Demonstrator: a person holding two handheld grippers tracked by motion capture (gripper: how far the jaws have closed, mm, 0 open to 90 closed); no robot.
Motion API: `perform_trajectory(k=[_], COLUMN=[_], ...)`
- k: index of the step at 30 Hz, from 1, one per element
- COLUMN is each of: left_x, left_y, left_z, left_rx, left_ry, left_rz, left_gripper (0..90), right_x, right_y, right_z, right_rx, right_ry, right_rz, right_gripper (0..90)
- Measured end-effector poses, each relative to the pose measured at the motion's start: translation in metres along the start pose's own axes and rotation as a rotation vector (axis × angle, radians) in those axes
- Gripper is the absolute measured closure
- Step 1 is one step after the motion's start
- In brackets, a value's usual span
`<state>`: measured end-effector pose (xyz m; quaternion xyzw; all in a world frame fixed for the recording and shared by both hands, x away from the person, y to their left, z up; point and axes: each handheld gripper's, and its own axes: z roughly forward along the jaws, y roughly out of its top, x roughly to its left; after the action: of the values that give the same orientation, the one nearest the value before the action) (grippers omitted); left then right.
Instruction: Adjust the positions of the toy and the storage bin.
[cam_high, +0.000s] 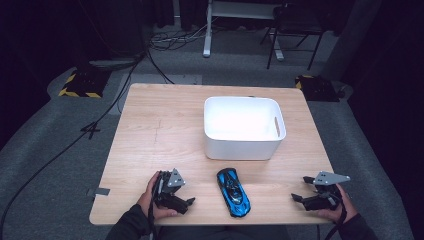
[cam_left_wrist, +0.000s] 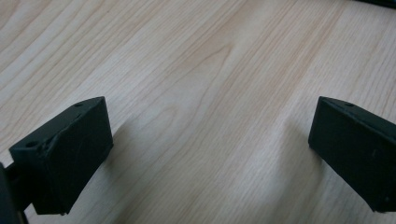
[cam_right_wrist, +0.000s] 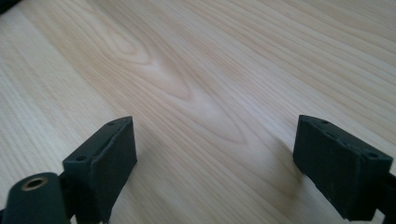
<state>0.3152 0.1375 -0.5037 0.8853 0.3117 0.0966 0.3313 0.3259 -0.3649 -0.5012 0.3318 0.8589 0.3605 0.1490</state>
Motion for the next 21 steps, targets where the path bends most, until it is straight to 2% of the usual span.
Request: perform_trajectory(k=[1,2,3,4,7,8,11,12,13,17,20,21], left_x=[-0.003,-0.005,-0.008,-0.009,-0.015,-0.019,-0.023,-0.027,-0.031,-0.041,-0.05,-0.053], left_y=[0.003,0.004,0.005,0.007,0.01,0.013,0.016,0.018,0.021,0.031,0.038,0.04], left_z=[0.002,0.003,0.004,0.006,0.009,0.011,0.014,0.016,0.019,0.027,0.033,0.035], left_rx=[-0.005,-0.006,0.006,-0.004,-0.004,-0.007,-0.004,-0.005,-0.002,-0.005,0.002,0.003], left_ry=[0.011,0.016,0.013,0.01,0.001,-0.011,-0.014,-0.022,-0.026,-0.03,-0.027,-0.016], left_rz=[0.009,0.009,-0.014,0.011,0.022,0.034,0.042,0.04,0.053,0.064,0.053,0.035], left_gripper=[0.0,0.0,0.0,0.1,0.2,0.2,0.2,0.2,0.3,0.3,0.2,0.2], right_x=[0.009,0.015,0.018,0.027,0.039,0.051,0.063,0.063,0.072,0.082,0.088,0.09], right_y=[0.005,0.007,0.01,0.013,0.019,0.024,0.029,0.029,0.032,0.037,0.039,0.039], right_z=[0.005,0.007,0.009,0.013,0.019,0.024,0.029,0.029,0.032,0.037,0.039,0.039], right_rx=[0.004,0.002,0.0,-0.003,-0.005,-0.006,-0.008,-0.008,-0.007,-0.006,-0.011,-0.014], right_ry=[0.022,0.028,0.038,0.049,0.079,0.102,0.123,0.123,0.148,0.166,0.169,0.164], right_rz=[-0.022,-0.022,-0.041,-0.057,-0.086,-0.111,-0.128,-0.128,-0.142,-0.154,-0.167,-0.17], right_gripper=[14.1,14.5,14.6,14.6,14.7,14.8,14.9,14.9,14.9,14.9,14.9,14.9])
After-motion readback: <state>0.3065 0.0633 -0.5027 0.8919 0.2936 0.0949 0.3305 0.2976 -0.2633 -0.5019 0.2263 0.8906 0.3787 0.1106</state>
